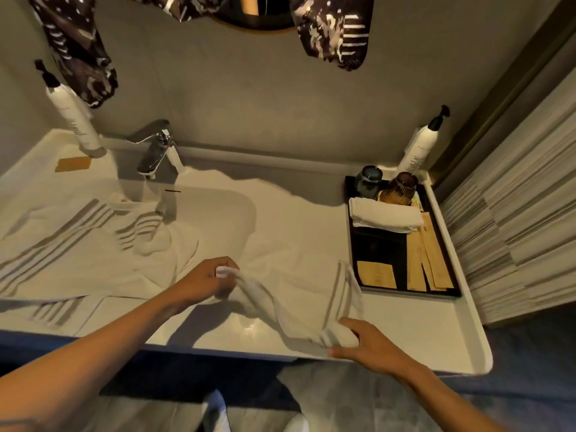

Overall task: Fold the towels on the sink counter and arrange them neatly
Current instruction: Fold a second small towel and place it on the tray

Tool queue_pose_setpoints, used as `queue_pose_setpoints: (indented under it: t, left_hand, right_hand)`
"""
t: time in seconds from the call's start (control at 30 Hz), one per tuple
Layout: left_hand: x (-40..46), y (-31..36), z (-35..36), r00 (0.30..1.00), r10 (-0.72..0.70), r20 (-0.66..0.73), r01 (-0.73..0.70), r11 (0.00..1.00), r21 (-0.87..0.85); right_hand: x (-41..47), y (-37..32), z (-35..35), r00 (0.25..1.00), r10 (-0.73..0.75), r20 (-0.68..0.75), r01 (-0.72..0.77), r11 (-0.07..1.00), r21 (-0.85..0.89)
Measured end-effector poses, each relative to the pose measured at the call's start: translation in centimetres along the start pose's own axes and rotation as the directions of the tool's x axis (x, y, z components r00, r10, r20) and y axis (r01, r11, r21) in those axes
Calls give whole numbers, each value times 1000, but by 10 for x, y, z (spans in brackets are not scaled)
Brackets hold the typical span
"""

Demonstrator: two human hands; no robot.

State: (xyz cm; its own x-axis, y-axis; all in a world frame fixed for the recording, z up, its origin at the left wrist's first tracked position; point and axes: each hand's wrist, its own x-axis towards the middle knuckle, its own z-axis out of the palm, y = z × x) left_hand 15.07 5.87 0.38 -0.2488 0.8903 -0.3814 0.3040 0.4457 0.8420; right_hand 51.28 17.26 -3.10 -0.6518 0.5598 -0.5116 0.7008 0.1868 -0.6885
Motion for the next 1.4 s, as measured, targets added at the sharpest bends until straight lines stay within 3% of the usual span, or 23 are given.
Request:
queue_pose_setpoints:
  t: [0.1, 0.2, 0.23, 0.33, 0.4, 0.43, 0.47, 0.5, 0.57, 0.63, 0.7, 0.8, 0.87, 0.9, 1.03, 1.2, 1.23, 1.3, 1.37, 1.4]
  left_hand:
    - [14, 0, 0, 994, -103, -43, 99, 991, -88]
    - [32, -1, -4, 979, -116, -169, 88, 983, -163]
    - [41, -2, -4, 973, -99, -207, 70, 987, -144]
    - [63, -4, 4, 922, -81, -379, 87, 996, 0]
    - [65, -3, 20, 838, 98, -537, 53, 965, 258]
    - [63, -4, 30, 819, 283, -499, -54, 904, 423]
    - [59, -4, 41, 810, 477, -342, -227, 793, 566]
    - [56, -8, 51, 786, 609, -101, -419, 647, 638]
    - [56, -21, 72, 705, 647, 289, -646, 419, 639]
    - [63, -39, 93, 695, 593, 406, -671, 335, 661]
    - [64, -44, 106, 756, 520, 398, -620, 376, 688]
    - [58, -47, 109, 778, 491, 392, -601, 400, 692]
    - [54, -46, 102, 787, 464, 407, -595, 397, 699]
    - [51, -45, 99, 795, 451, 406, -588, 405, 700]
    - [42, -44, 102, 831, 431, 350, -534, 446, 718]
    - [34, -34, 139, 789, 473, 392, -601, 466, 649]
    - [32, -33, 141, 800, 515, 308, -575, 510, 640]
    - [29, -33, 135, 842, 539, 8, -415, 638, 648]
    - [25, -30, 126, 897, 366, -246, -188, 823, 536]
    - [26, -24, 121, 928, 228, -295, -100, 914, 393]
  right_hand:
    - [12, -11, -7, 981, 49, -187, -13, 983, 185]
    - [21, -22, -21, 883, 241, -404, 43, 814, 579]
    - [24, -27, -27, 850, 274, -451, 68, 791, 608]
    - [36, -36, -35, 749, 256, -611, -43, 939, 341]
    - [34, -40, -30, 683, 210, -699, -82, 974, 213]
    - [29, -39, -23, 636, 209, -743, -99, 977, 190]
    - [24, -36, -15, 596, 238, -767, -129, 971, 201]
    - [18, -33, -4, 571, 278, -773, -178, 960, 214]
    - [10, -26, 17, 604, 379, -701, -349, 917, 195]
    - [14, -23, 26, 652, 470, -595, -421, 877, 231]
    - [28, -29, 21, 661, 533, -528, -354, 842, 407]
    - [49, -47, 9, 637, 686, -352, -305, 644, 701]
    - [54, -59, 7, 675, 688, -265, -235, 541, 808]
    - [53, -63, 5, 698, 660, -277, -202, 552, 809]
    - [31, -55, -28, 686, 555, -470, -265, 793, 549]
    - [-8, -47, -71, 618, 582, -528, -494, 810, 315]
    - [-8, -53, -75, 627, 546, -555, -486, 831, 269]
    - [1, -69, -76, 661, 439, -608, -414, 890, 192]
    - [18, -92, -58, 721, 326, -611, -331, 937, 110]
    - [30, -103, -42, 769, 272, -578, -287, 956, 68]
